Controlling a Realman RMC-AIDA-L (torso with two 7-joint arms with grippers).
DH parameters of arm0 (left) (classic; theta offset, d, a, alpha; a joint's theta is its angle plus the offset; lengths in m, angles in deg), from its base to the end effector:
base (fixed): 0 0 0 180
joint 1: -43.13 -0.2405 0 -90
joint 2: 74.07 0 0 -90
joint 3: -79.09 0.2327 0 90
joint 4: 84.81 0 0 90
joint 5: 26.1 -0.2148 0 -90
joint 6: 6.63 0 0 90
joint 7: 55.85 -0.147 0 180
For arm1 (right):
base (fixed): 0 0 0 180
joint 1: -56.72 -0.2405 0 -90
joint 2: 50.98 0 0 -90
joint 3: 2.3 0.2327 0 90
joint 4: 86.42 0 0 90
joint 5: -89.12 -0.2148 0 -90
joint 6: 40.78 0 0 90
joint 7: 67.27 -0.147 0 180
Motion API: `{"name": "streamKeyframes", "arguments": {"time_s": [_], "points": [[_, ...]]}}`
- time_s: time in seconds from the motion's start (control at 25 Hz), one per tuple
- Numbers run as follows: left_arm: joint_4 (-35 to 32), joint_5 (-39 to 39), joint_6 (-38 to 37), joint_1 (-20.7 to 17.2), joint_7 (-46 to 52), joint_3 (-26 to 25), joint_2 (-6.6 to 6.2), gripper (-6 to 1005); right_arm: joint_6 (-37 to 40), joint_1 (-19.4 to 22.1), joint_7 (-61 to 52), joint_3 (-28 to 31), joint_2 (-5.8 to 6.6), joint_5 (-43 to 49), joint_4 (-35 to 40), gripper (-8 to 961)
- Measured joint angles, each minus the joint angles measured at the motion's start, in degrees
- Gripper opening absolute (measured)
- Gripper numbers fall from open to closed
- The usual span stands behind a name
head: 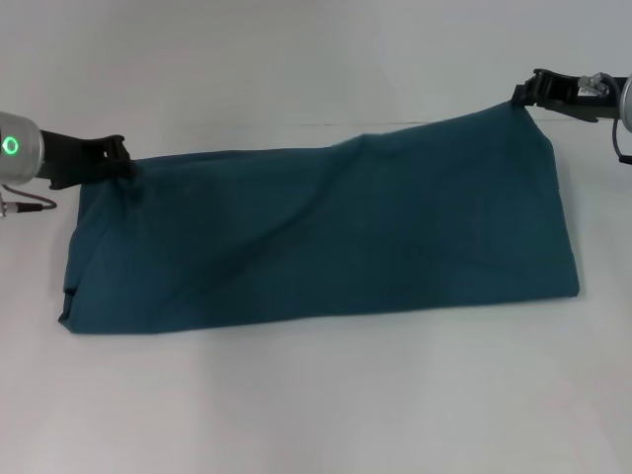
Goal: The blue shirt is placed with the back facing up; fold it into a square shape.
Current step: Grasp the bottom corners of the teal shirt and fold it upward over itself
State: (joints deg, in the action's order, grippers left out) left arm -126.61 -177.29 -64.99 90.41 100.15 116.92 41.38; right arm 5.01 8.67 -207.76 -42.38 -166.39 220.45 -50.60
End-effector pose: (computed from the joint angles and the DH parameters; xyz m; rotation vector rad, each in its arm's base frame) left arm -0.2500 0.4429 0.0626 -1.8289 -1.6228 -0.2576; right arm 0.2273 0.4679 0.0561 -1.8610 1.4350 0.5381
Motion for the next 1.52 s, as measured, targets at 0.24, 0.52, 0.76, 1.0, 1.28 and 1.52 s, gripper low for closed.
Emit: {"name": "streamKeyframes", "arguments": {"time_s": [0.24,0.52,0.76,1.0,1.28,1.52], "points": [[0.3,0.0,1.8,0.0,0.0,0.0,-0.1,151,-2.1,0.0,0.0,0.0,0.35,0.0,-1.3,0],[0.3,0.0,3.0,0.4,0.1,0.0,0.07,156,-2.8,-0.5,0.1,0.0,0.4,0.1,-1.5,0],[0.3,0.0,4.3,0.3,0.6,0.0,0.07,160,-3.1,-1.2,0.1,-0.1,0.46,0.1,-1.6,0],[0.3,0.1,4.5,0.0,0.1,0.2,0.08,164,-3.5,-1.2,0.1,-0.1,0.17,0.1,-1.8,0],[0.4,0.1,5.3,-0.3,0.0,0.3,0.12,169,-3.2,-1.2,-0.2,-0.1,0.46,0.1,-2.0,0],[0.4,0.1,5.5,-0.3,0.0,0.4,0.13,173,-4.0,-1.3,0.0,-0.6,0.46,0.1,-3.0,0]]}}
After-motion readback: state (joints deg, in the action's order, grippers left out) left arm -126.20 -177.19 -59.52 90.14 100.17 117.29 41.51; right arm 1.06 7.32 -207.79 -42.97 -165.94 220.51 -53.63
